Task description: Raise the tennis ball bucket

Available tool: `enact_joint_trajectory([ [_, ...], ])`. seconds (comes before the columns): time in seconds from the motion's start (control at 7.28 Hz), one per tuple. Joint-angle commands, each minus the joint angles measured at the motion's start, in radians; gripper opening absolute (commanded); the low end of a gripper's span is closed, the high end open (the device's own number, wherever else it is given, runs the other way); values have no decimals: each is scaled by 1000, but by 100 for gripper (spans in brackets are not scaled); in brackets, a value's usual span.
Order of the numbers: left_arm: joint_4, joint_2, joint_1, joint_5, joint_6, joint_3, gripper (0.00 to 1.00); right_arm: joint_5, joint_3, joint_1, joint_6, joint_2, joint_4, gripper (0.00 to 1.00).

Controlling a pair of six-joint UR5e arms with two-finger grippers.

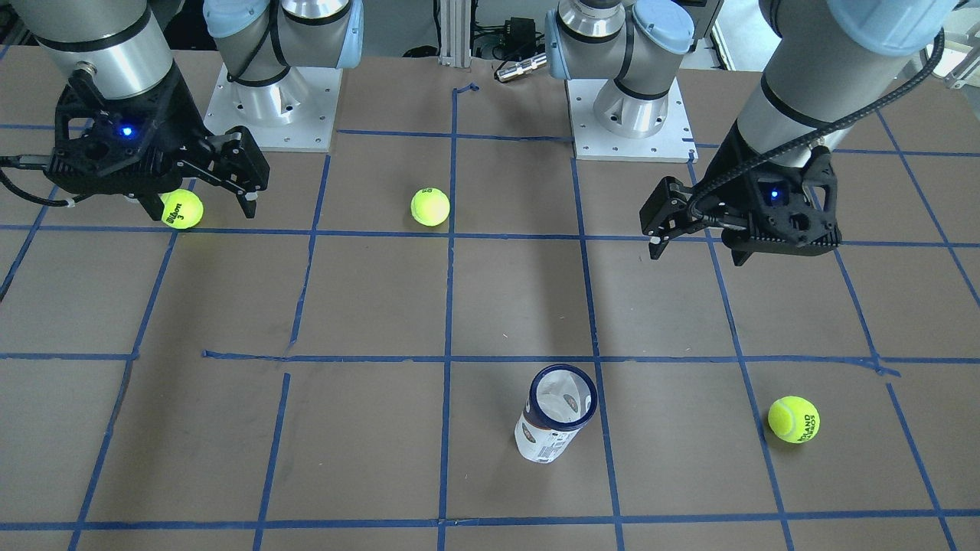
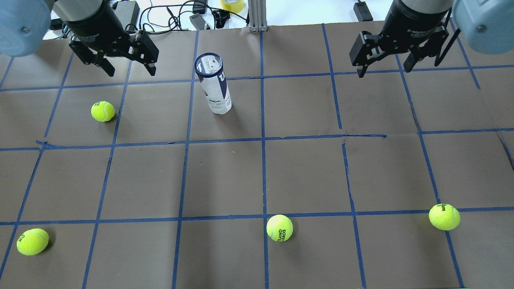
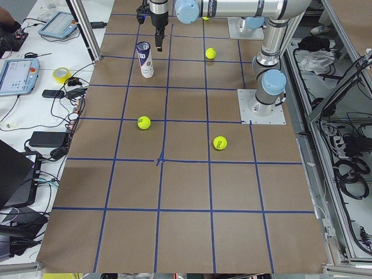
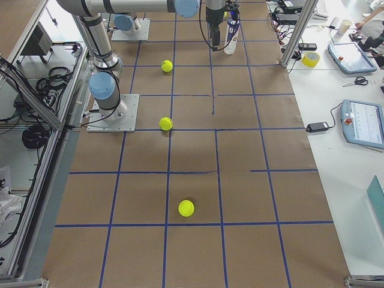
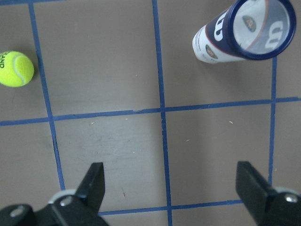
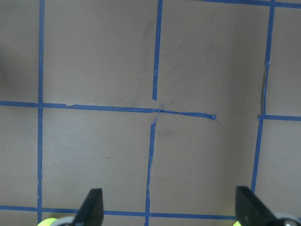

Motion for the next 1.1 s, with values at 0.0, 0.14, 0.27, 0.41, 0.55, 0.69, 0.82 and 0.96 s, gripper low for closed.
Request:
enact_joint_trajectory([
  [0.0, -12, 35, 6, 2, 14, -27, 100, 0, 2, 1, 0, 0, 0, 100],
  [0.14, -13, 57, 4, 1, 17, -41, 100, 0, 2, 1, 0, 2, 0, 100],
  [0.27, -15, 73, 8, 1, 17, -55, 100, 0, 0, 1, 0, 0, -1, 100],
  [0.41, -30, 89, 6, 2, 17, -59, 100, 0, 2, 1, -2, 0, -1, 100],
  [0.55, -47, 95, 6, 2, 17, -64, 100, 0, 2, 1, 0, 0, -1, 100],
  [0.69, -44, 97, 6, 2, 17, -81, 100, 2, 2, 1, 0, 0, -3, 100],
  [0.82, -42, 98, 4, 1, 17, -95, 100, 0, 2, 1, -2, 0, -1, 100],
  [0.96, -42, 103, 4, 1, 17, -96, 100, 0, 2, 1, 1, 0, 0, 100],
])
